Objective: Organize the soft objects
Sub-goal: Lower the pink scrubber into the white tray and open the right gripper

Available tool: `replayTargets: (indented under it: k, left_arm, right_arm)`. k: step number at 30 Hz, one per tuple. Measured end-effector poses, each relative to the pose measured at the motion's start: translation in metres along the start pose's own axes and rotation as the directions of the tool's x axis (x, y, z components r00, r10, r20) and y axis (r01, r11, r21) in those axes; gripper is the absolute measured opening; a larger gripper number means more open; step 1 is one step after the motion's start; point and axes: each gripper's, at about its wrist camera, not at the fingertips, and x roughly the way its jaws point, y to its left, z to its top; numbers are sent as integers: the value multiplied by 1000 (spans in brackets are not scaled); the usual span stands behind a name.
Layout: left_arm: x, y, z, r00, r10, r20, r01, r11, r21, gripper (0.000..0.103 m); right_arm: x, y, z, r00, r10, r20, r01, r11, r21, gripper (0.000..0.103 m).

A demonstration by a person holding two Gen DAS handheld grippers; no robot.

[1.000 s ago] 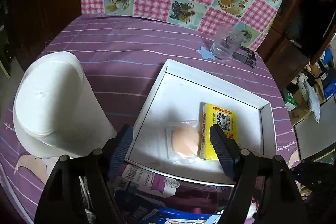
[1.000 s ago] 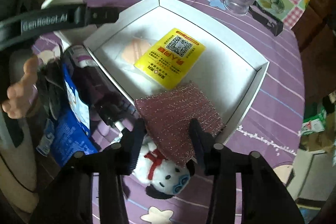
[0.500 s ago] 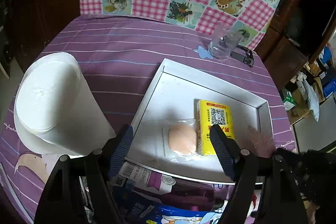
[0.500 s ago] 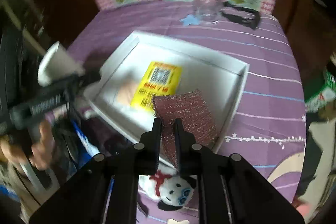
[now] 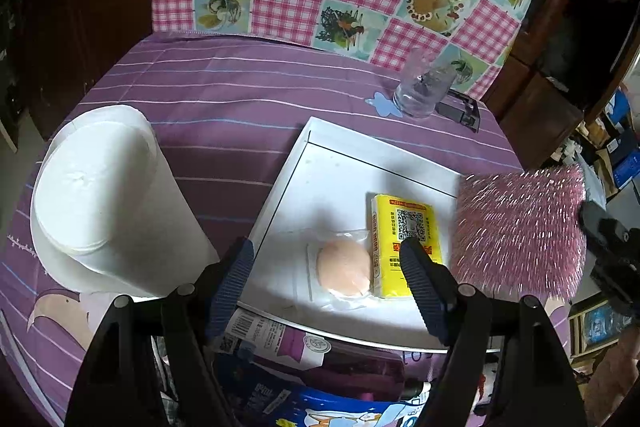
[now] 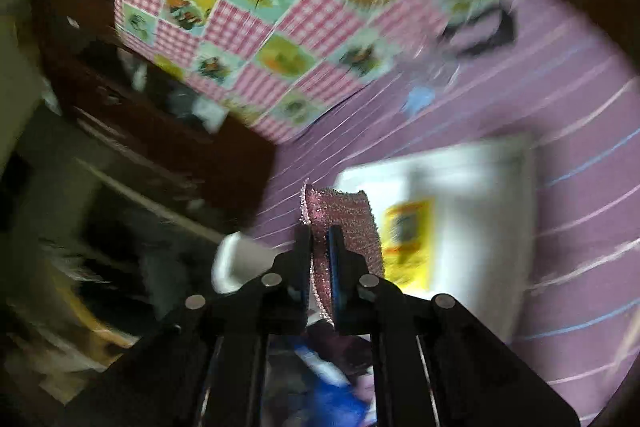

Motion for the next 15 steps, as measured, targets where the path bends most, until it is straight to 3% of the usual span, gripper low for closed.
replayTargets:
  k: [2, 3, 5, 8, 11, 15]
  left_arm:
    - [1, -1, 0, 1000, 17, 4, -17, 1000, 8, 76]
    - [1, -2, 0, 1000, 27, 6, -27, 1000, 14, 76]
    - [2, -2, 0, 999, 40, 10, -41, 999, 20, 76]
    - [2, -3, 0, 999, 41, 17, -41, 999, 24, 76]
    - [2, -4, -1, 998, 46, 31, -46, 998, 30, 76]
    - [-1, -7, 0, 998, 35, 51, -37, 999, 33, 76]
  right_arm:
    - [8, -10, 0, 999, -28, -36, 30, 998, 54, 9]
    - [14, -15, 0, 991, -121, -56, 124, 991, 56, 9]
    - [21, -25, -1, 971, -224, -81, 229, 971, 67, 9]
    - [32, -41, 0, 915, -375, -152, 388, 919, 67, 9]
    - [40, -40, -1, 838, -518, -172, 525, 851, -4, 9]
    - [49, -26, -5, 732, -658, -178, 637, 753, -162, 9]
